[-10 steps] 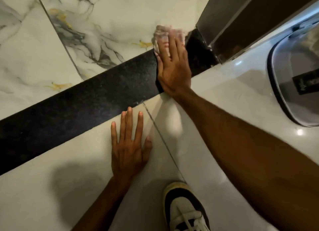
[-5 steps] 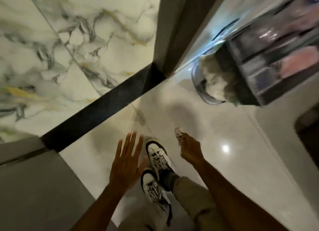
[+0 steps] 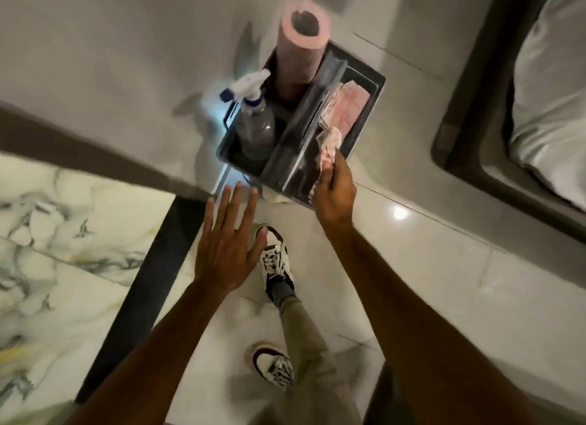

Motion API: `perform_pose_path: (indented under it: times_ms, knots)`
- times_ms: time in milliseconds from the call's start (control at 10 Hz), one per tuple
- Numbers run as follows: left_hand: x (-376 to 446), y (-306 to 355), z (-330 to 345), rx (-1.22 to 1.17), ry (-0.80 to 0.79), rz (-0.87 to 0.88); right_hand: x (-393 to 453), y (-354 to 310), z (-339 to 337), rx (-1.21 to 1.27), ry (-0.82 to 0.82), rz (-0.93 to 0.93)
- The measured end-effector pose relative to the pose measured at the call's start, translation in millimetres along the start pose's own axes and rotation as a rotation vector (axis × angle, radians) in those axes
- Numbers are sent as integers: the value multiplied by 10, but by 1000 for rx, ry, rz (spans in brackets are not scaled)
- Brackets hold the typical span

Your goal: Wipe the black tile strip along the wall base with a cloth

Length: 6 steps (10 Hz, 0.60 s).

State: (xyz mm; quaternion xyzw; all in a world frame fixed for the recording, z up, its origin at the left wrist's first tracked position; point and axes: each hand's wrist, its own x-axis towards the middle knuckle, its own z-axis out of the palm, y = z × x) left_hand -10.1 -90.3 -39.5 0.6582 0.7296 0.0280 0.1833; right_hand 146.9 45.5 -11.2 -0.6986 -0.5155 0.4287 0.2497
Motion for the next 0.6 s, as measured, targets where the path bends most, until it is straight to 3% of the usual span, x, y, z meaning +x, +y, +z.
perform_pose_path:
  times_ms: [200, 400, 600]
  knots:
    - [1051, -185, 601, 103, -118, 49, 819, 441, 576, -86, 10, 104]
    - [1102, -224, 721, 183, -118, 55, 970, 657, 845, -308, -352, 260]
    - [1057, -51, 364, 158, -228, 4, 671, 393, 302, -158, -300, 109]
